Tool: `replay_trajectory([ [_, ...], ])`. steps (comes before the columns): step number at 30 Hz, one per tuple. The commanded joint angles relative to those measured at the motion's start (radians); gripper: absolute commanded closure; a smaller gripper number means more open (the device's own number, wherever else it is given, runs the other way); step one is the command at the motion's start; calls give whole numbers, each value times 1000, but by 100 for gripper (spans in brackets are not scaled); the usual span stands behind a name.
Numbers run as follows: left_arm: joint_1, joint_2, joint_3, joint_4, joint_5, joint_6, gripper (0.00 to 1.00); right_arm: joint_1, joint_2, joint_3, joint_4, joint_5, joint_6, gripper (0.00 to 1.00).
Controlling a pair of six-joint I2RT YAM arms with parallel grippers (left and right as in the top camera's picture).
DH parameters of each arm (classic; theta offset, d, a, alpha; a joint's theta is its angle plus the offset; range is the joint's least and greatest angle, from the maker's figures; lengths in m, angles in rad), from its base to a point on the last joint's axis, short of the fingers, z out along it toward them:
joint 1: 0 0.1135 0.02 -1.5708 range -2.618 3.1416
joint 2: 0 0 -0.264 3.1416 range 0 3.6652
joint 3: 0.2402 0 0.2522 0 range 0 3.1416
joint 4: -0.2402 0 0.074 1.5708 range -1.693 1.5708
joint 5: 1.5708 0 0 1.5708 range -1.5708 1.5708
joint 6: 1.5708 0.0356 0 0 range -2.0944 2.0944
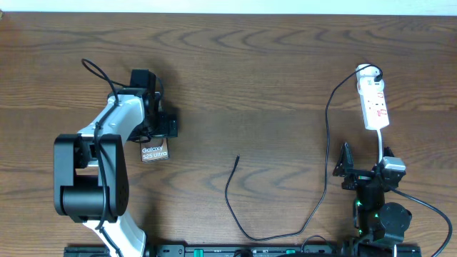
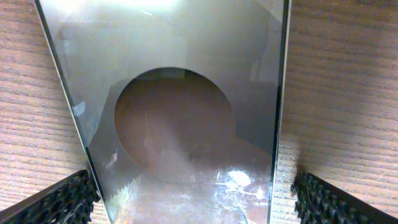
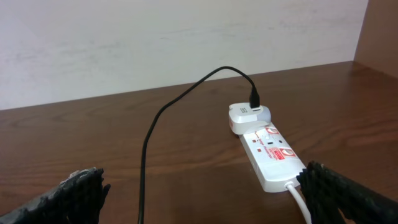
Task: Plug charger to phone and switch on socket
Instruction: 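Close the left gripper on the phone's long edges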
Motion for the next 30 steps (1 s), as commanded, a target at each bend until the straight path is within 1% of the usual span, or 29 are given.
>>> replay_trajectory([
  [1,-2,68,-22,1,-26,-6,0,8,-6,-2,-3,3,-13,1],
  [21,-2,68,-22,6,-23,-6,1,8,-6,-2,-3,3,-13,1],
  [25,-2,68,-22,6,-23,-6,7,8,-6,-2,-3,3,-13,1],
  [30,-2,68,-22,5,-23,-6,12,8,-6,-2,-3,3,-13,1],
])
